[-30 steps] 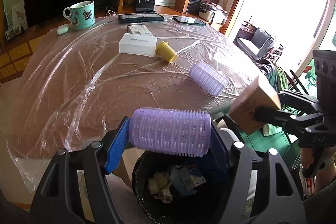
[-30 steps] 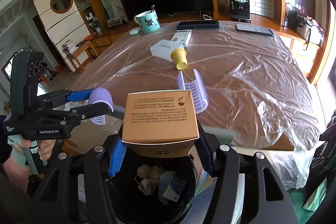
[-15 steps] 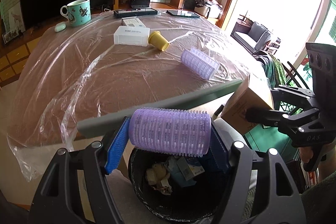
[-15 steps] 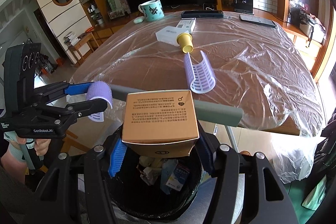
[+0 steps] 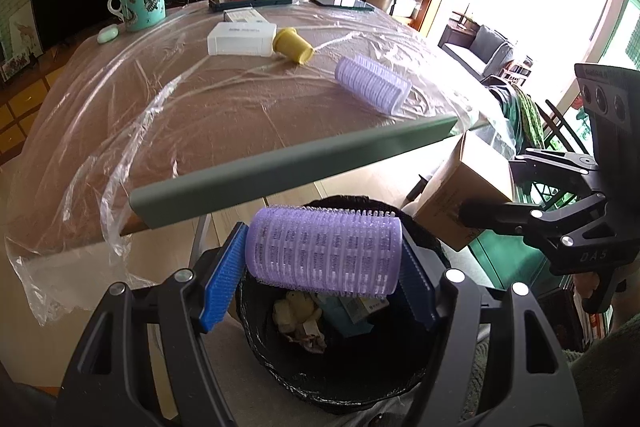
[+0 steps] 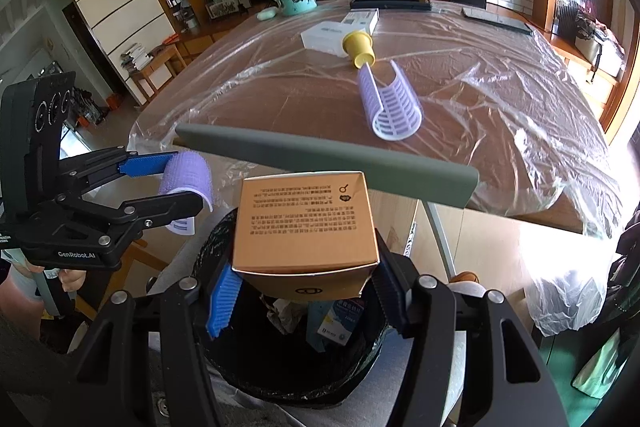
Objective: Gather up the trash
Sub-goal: 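Carry the purple roller and tan box over to the black bin with both tools, then lower the roller and box into the bin and open both tools, then move both open tools back over the table toward the remaining items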
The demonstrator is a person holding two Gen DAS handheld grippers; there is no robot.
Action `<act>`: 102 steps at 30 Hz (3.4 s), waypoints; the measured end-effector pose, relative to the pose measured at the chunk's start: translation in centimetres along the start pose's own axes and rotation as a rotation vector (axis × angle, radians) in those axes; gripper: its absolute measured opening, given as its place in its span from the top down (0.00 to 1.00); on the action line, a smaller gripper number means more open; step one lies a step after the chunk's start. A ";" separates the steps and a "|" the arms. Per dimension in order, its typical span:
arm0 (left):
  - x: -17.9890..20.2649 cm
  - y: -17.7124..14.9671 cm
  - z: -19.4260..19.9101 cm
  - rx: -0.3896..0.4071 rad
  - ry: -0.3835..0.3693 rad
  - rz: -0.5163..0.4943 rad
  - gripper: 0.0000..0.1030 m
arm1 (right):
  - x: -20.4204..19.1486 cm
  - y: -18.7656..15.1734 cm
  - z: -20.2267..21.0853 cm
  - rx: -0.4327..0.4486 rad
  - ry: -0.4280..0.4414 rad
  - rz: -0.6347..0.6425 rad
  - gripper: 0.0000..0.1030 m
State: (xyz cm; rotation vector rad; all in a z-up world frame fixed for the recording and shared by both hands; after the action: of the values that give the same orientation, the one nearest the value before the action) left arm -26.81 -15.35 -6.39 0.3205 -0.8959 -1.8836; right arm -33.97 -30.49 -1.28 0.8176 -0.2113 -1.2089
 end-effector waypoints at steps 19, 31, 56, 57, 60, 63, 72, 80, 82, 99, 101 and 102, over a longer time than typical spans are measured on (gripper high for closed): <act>-0.5 -2.8 -2.3 -0.083 0.018 -0.015 0.31 | -0.2 -3.0 -2.2 -0.086 -0.010 0.002 0.43; -0.9 -4.1 -3.6 -0.124 0.032 -0.030 0.31 | -0.1 -4.2 -3.9 -0.136 -0.017 0.003 0.43; -1.6 -6.6 -6.5 -0.211 0.062 -0.077 0.31 | 0.8 -7.2 -6.4 -0.217 -0.041 0.002 0.43; -1.7 -6.7 -6.7 -0.215 0.063 -0.078 0.31 | 0.9 -7.3 -6.5 -0.220 -0.041 0.001 0.43; -1.7 -7.0 -6.8 -0.223 0.065 -0.079 0.31 | 1.1 -7.6 -6.8 -0.228 -0.042 0.001 0.43; -1.7 -7.4 -7.2 -0.231 0.067 -0.078 0.31 | 1.2 -8.0 -7.0 -0.236 -0.047 0.003 0.43; -1.8 -8.1 -8.1 -0.247 0.070 -0.079 0.31 | 1.5 -8.8 -7.4 -0.254 -0.060 0.004 0.43; -1.8 -8.5 -8.6 -0.257 0.073 -0.084 0.31 | 1.8 -9.3 -7.8 -0.269 -0.070 0.004 0.43; -1.9 -8.6 -8.7 -0.259 0.077 -0.087 0.31 | 1.8 -9.3 -7.9 -0.271 -0.071 0.004 0.43; -1.0 -3.9 -3.0 -0.096 -0.003 -0.030 0.18 | 1.7 -3.9 -1.6 -0.016 -0.111 0.060 0.17; -0.8 -0.3 0.1 0.022 -0.003 -0.037 0.18 | 1.3 -1.4 0.6 0.084 -0.122 0.090 0.07; -0.9 1.2 1.3 0.077 0.010 -0.046 0.10 | 1.3 0.0 1.7 0.146 -0.140 0.106 0.04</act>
State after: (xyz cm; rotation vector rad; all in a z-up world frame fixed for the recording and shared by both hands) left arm -26.33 -14.27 -4.78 0.4002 -0.9637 -1.8910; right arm -34.48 -32.41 -0.44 0.8375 -0.4566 -1.1611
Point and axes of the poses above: each gripper's, at about its wrist camera, not at the fingertips, and z roughly against the way its jaws point, x to its right, y to its top, the point moved 10 cm from there along -z, roughly the way its jaws point, and after that the axes turned 8 degrees about x, right-handed, at the moved point
